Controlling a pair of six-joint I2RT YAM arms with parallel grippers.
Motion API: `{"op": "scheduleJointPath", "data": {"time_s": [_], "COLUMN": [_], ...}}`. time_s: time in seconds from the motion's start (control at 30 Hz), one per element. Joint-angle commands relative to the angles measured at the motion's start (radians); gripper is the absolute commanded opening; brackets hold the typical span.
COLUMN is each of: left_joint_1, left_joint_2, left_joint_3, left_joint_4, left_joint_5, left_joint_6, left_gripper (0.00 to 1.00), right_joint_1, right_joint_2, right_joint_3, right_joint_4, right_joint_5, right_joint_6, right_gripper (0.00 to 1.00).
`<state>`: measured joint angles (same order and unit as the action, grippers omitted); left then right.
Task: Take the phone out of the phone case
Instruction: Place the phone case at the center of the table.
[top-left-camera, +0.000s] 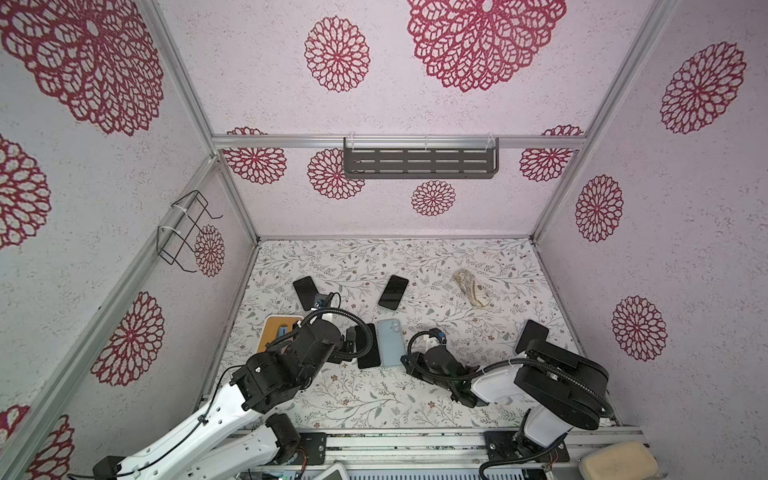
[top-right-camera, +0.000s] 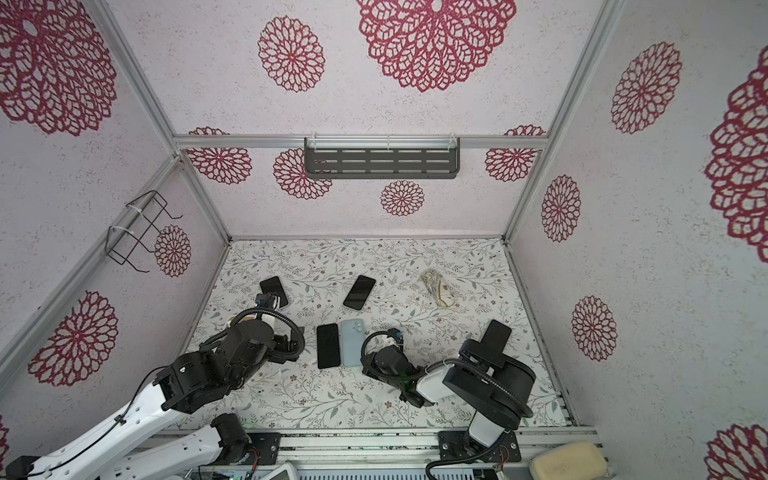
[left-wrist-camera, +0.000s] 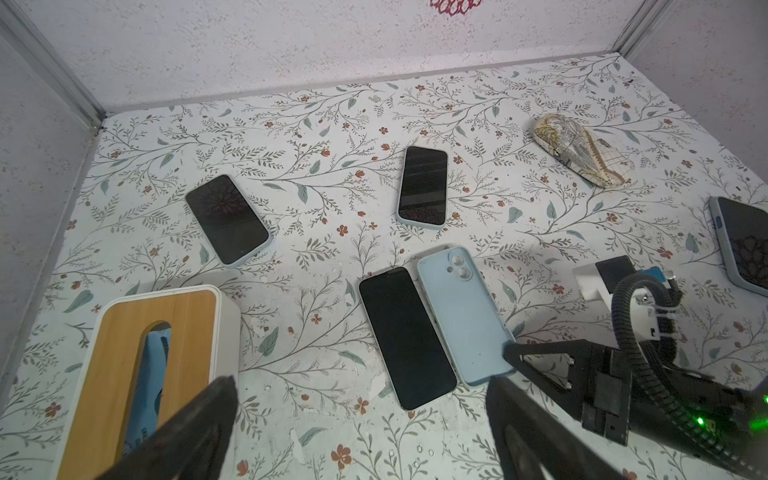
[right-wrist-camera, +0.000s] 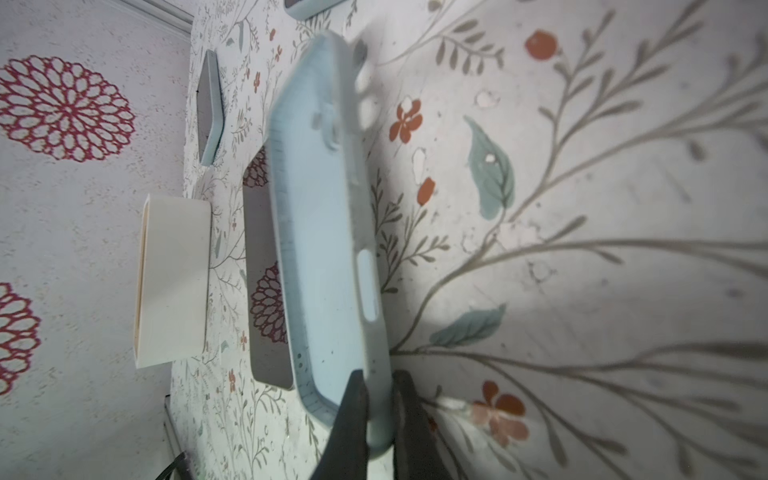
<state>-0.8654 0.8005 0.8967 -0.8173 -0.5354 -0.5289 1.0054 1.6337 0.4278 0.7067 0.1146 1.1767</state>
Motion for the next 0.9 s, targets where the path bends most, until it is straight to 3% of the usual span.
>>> {"op": "scheduleJointPath", "data": {"time_s": [0.0,0.23,0.4,0.87], "left_joint_1": [0.011,0.011,0.010,0.011], "left_joint_2": [-0.020,-0.027,-0.038,-0.058], "left_joint_3": [-0.001,-0.001,-0.001,-0.002], "left_joint_4": [-0.013,-0.018,-0.022,-0.024], "left_joint_5": [-0.015,-0.021,-0.019,-0.024], "left_joint_6": [-0.011,-0.013,-0.013,-0.014], "left_gripper": [0.97,0.97,0.97,0.97], "right_joint_1": [-0.007,0.000,0.015,0.089], "right_joint_2": [-0.033,-0.019,0.063,0.181], "right_joint_3": [0.040,0.097,0.107,0.220], "right_joint_4": [-0.164,-0.225,-0.117,-0.060], "right_joint_5": [0.050,0.019,-0.022,-0.017], "right_joint_6": [-0.082,-0.120,-0.056,0.070], "right_gripper": [0.00,0.00,0.00,0.00]}}
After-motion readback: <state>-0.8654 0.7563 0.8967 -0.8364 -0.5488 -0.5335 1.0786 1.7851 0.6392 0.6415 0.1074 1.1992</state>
